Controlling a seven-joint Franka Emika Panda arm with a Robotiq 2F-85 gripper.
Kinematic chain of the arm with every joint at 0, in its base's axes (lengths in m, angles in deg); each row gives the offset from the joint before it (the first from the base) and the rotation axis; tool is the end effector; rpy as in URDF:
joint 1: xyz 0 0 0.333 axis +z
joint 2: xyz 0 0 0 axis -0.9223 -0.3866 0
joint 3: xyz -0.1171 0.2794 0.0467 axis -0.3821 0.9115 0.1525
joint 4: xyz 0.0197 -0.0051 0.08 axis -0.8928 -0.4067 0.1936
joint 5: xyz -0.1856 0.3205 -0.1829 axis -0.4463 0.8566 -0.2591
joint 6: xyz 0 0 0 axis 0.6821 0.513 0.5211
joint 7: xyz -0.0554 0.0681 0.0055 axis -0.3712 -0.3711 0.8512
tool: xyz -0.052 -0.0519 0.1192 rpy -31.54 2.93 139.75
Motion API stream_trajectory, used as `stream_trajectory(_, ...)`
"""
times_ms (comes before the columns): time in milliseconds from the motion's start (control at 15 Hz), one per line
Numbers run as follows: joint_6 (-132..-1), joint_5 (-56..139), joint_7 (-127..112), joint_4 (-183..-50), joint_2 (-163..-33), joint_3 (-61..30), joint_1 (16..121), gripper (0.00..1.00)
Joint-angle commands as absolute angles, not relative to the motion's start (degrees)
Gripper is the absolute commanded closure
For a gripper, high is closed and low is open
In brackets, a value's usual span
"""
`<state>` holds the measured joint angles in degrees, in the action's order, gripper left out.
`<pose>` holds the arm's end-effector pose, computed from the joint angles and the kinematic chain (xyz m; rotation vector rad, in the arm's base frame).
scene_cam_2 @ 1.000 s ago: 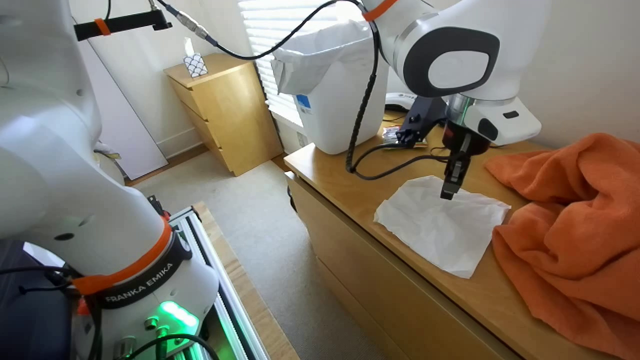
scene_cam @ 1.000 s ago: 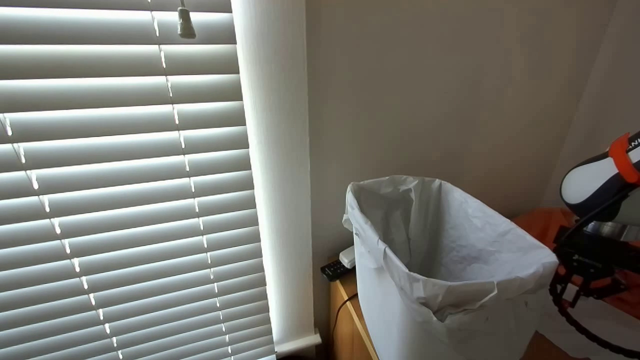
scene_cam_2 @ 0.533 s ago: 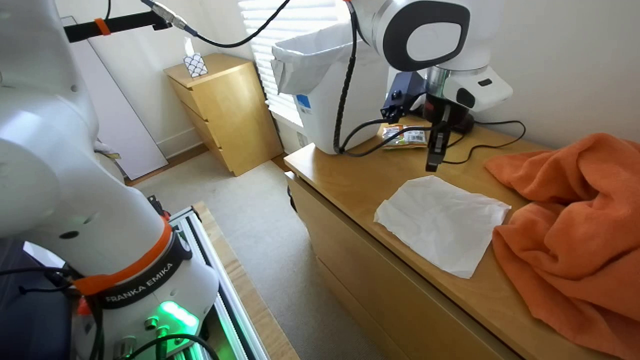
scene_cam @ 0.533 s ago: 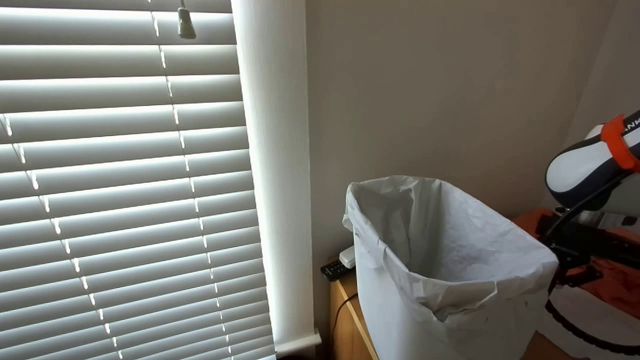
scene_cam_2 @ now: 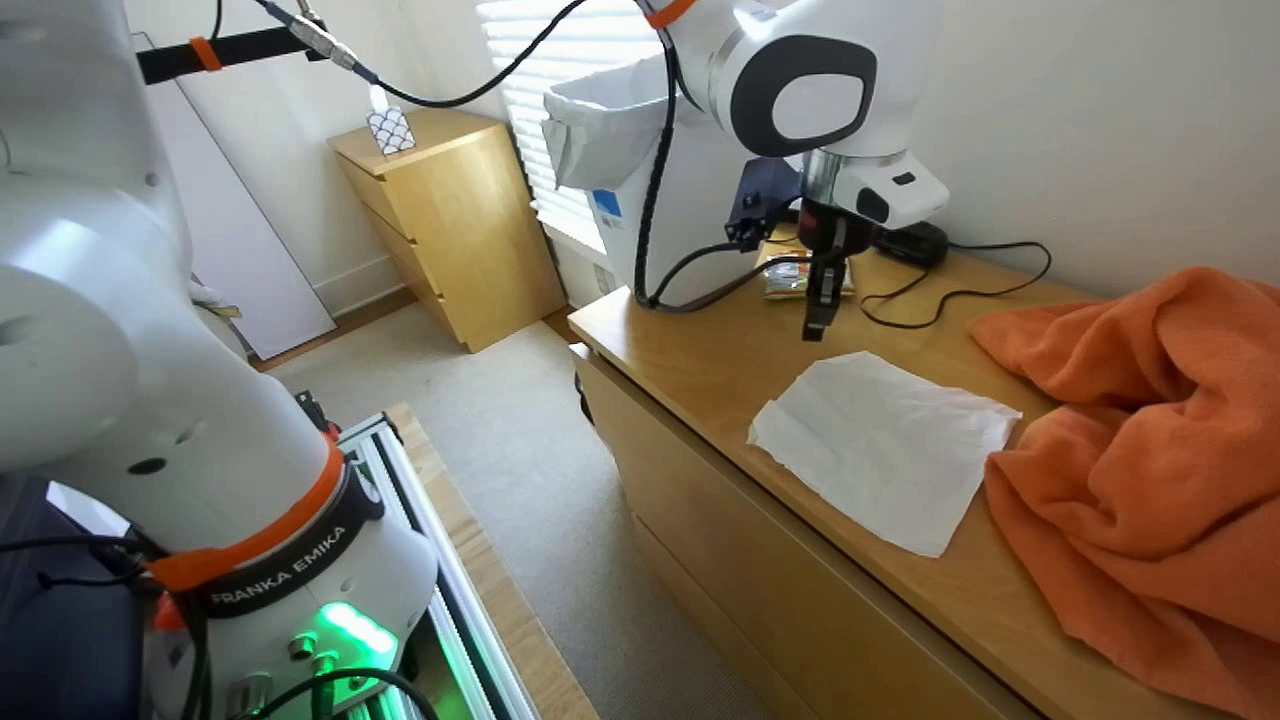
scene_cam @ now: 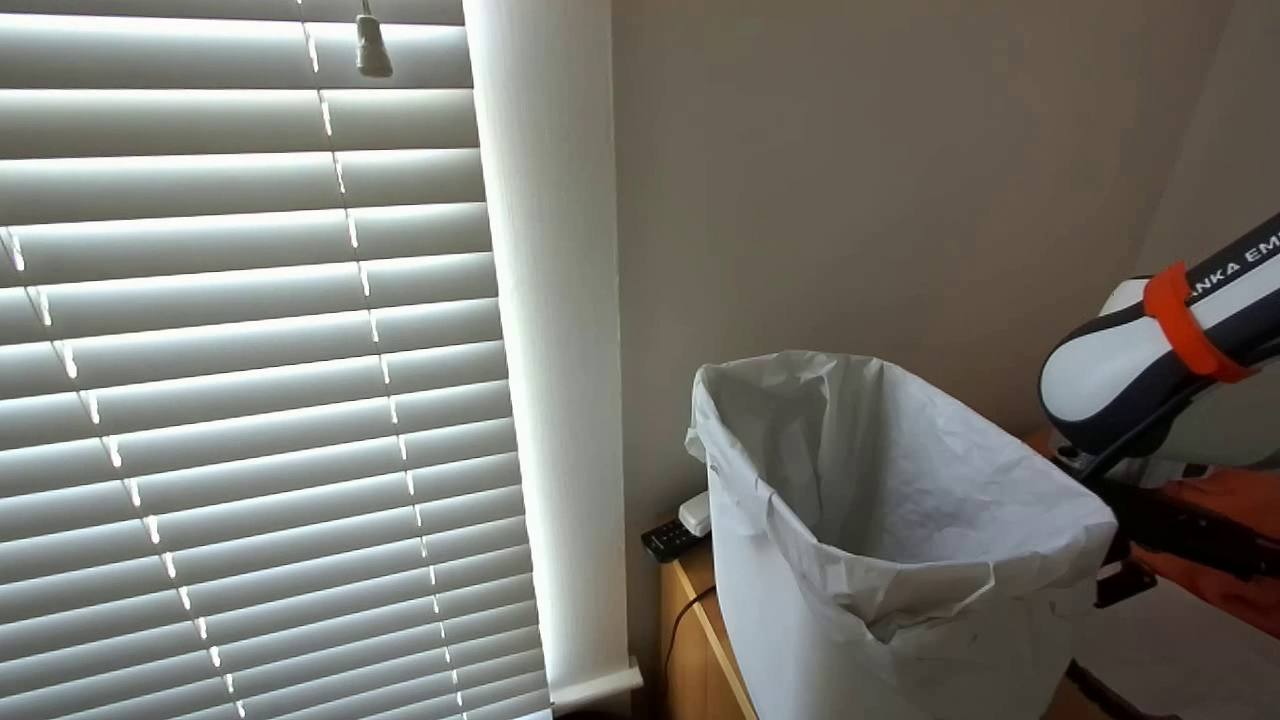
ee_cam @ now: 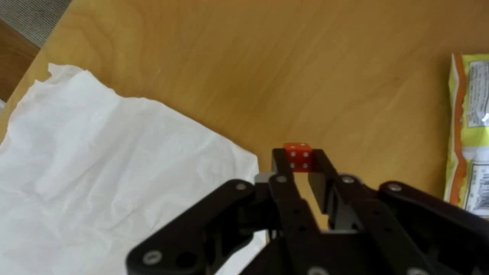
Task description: Take the dice off of the paper towel and put the paper towel on top of it
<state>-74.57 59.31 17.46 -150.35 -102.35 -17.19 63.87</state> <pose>0.5463 -0.0883 0.1483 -2.7402 1.3141 0.1406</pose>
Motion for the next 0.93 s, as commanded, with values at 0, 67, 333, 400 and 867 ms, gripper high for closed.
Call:
stream_trajectory(0,-75.35,59.21,16.55,-150.50,-103.97,-17.49,64.70,0.95)
stream_trajectory(67,-75.33,59.11,16.51,-150.52,-104.28,-17.55,64.81,0.95)
stream_trajectory(333,-75.40,59.55,15.84,-150.66,-105.07,-17.38,64.75,0.95)
stream_trajectory(400,-75.48,59.51,15.77,-150.73,-105.20,-17.41,64.80,0.95)
stream_trajectory(867,-76.10,59.41,16.16,-151.19,-105.18,-17.61,65.12,0.56)
